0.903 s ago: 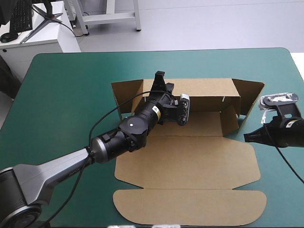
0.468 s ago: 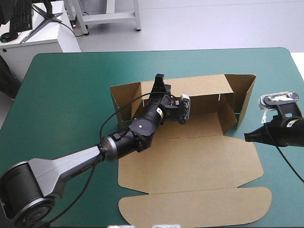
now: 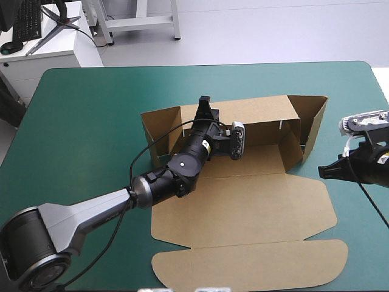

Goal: Fold the box

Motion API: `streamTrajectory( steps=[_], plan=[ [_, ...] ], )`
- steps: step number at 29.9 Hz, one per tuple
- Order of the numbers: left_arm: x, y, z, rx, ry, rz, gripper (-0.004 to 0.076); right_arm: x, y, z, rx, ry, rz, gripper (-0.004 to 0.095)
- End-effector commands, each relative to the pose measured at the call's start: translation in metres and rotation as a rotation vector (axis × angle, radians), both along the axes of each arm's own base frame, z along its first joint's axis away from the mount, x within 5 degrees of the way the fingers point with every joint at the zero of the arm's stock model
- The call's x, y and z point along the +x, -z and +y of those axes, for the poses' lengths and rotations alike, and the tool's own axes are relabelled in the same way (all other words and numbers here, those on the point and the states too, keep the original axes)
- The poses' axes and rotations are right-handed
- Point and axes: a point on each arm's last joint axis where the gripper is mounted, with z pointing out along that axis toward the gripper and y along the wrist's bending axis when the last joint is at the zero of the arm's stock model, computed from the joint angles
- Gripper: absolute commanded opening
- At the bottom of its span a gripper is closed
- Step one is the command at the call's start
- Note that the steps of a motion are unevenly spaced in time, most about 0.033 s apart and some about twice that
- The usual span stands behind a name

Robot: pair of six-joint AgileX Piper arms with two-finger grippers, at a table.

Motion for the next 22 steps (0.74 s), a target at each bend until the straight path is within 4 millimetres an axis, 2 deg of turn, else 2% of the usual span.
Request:
streamTrajectory(
  steps=[1,4,6,10,14,22],
  plan=[
    [-0.007,-0.022,-0.003,-0.062,0.035,-0.040,-0.0010,-0.006,-0.018,0.000,-0.006,0.012,-0.095,0.0028],
    [-0.007,-0.023,-0.003,-0.057,0.040,-0.053,-0.0010,-0.009,-0.019,0.000,-0.003,0.015,-0.102,0.0143],
    [-0.007,-0.023,-0.003,-0.056,0.040,-0.055,-0.0010,-0.011,-0.021,0.000,0.003,0.020,-0.113,0.0275],
    [-0.007,-0.023,-0.003,-0.070,0.035,-0.048,-0.0010,-0.013,-0.024,0.001,0.031,0.036,-0.137,0.0441],
    [-0.007,-0.023,-0.003,-0.075,0.034,-0.046,-0.0010,-0.011,-0.027,0.000,0.019,0.042,-0.180,0.0496],
    [-0.007,-0.023,-0.003,-0.075,0.034,-0.046,-0.0010,-0.007,-0.033,-0.003,-0.014,0.062,-0.255,0.0506]
  ],
)
